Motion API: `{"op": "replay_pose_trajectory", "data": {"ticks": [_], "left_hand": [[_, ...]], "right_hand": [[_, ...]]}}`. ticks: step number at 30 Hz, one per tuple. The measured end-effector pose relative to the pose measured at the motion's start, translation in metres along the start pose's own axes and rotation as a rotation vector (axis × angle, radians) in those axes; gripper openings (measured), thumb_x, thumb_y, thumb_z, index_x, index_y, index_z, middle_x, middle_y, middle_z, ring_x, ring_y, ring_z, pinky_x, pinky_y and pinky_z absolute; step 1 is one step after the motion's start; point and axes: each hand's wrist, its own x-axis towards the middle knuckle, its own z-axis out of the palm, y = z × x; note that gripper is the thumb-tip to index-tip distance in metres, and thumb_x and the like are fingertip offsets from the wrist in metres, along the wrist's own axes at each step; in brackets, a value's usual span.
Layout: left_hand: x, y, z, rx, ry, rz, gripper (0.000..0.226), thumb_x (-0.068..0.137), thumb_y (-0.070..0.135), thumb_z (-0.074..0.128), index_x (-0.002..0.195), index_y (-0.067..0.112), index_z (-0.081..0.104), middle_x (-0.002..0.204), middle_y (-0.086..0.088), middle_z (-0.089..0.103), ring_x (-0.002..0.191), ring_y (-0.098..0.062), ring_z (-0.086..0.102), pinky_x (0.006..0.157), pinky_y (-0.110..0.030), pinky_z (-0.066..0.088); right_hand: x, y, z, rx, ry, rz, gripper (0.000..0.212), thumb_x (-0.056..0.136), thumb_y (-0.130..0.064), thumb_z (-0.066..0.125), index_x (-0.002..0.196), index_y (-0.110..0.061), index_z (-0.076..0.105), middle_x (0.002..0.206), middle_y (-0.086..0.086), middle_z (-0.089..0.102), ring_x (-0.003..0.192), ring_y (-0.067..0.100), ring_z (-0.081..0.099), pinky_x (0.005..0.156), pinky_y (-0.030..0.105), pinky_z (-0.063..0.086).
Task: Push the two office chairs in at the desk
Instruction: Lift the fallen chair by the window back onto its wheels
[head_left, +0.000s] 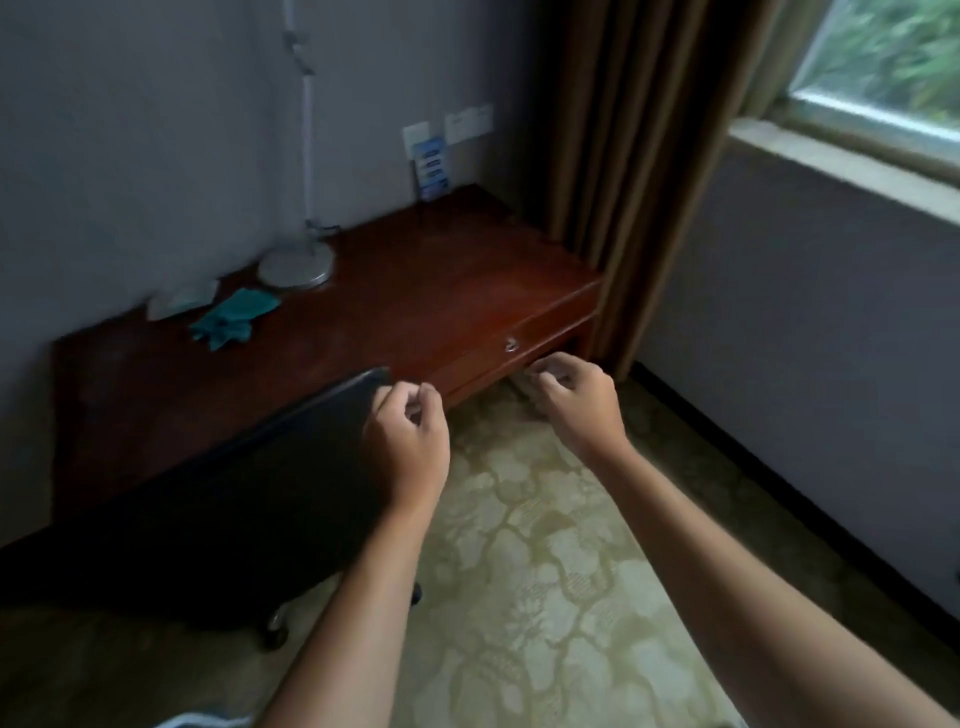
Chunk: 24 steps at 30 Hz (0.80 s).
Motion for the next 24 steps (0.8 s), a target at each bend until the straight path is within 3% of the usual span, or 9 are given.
{"op": "replay_pose_trajectory", "data": {"ticks": [1, 4, 7, 11, 20, 24], "left_hand": [[-0.012, 0.014, 0.020, -0.037, -0.046, -0.014, 0.021, 0.088, 0.021, 0.058, 0.069, 0.013, 0.062, 0.080, -0.001, 0.058, 0.069, -0.007, 0.053, 0.060, -0.016, 0.039], [-0.049, 0.062, 0.090, -0.104, -0.225, 0.068, 0.015, 0.086, 0.016, 0.060, 0.073, 0.012, 0.065, 0.079, -0.001, 0.059, 0.073, -0.017, 0.057, 0.071, -0.037, 0.048], [-0.090, 0.118, 0.166, -0.121, -0.439, 0.153, 0.013, 0.089, 0.021, 0.058, 0.080, 0.017, 0.065, 0.085, -0.001, 0.061, 0.079, -0.019, 0.058, 0.075, -0.041, 0.050], [-0.157, 0.190, 0.253, -0.188, -0.680, 0.262, 0.009, 0.089, 0.017, 0.058, 0.088, 0.018, 0.067, 0.089, 0.000, 0.065, 0.080, -0.012, 0.060, 0.080, -0.037, 0.051], [-0.348, 0.308, 0.433, -0.221, -1.396, 0.572, 0.011, 0.087, 0.026, 0.057, 0.084, 0.035, 0.064, 0.084, 0.014, 0.064, 0.082, 0.003, 0.058, 0.069, -0.013, 0.041], [-0.411, 0.335, 0.496, -0.184, -1.660, 0.678, 0.012, 0.086, 0.026, 0.056, 0.087, 0.034, 0.065, 0.085, 0.015, 0.064, 0.084, 0.007, 0.057, 0.069, -0.006, 0.038]], "right_hand": [[0.001, 0.014, -0.024, 0.004, 0.036, 0.026, 0.023, 0.085, -0.020, 0.051, 0.091, -0.020, 0.073, 0.092, -0.002, 0.072, 0.089, 0.014, 0.065, 0.077, 0.031, 0.053], [0.001, 0.066, -0.114, 0.022, 0.155, 0.108, 0.023, 0.084, -0.019, 0.051, 0.091, -0.022, 0.074, 0.093, -0.004, 0.072, 0.090, 0.012, 0.064, 0.075, 0.027, 0.050], [-0.007, 0.124, -0.209, 0.027, 0.325, 0.233, 0.022, 0.083, -0.018, 0.053, 0.087, -0.024, 0.073, 0.091, -0.003, 0.073, 0.089, 0.013, 0.064, 0.077, 0.027, 0.047], [-0.037, 0.191, -0.313, 0.063, 0.509, 0.402, 0.022, 0.082, -0.018, 0.052, 0.086, -0.025, 0.073, 0.089, -0.001, 0.073, 0.090, 0.017, 0.064, 0.082, 0.031, 0.050], [-0.129, 0.332, -0.479, 0.069, 0.978, 0.801, 0.023, 0.080, -0.018, 0.051, 0.079, -0.029, 0.070, 0.078, -0.005, 0.071, 0.073, 0.018, 0.061, 0.063, 0.028, 0.044], [-0.151, 0.381, -0.524, 0.081, 1.141, 0.981, 0.022, 0.081, -0.018, 0.050, 0.084, -0.025, 0.071, 0.084, -0.003, 0.072, 0.083, 0.021, 0.064, 0.078, 0.033, 0.050]]}}
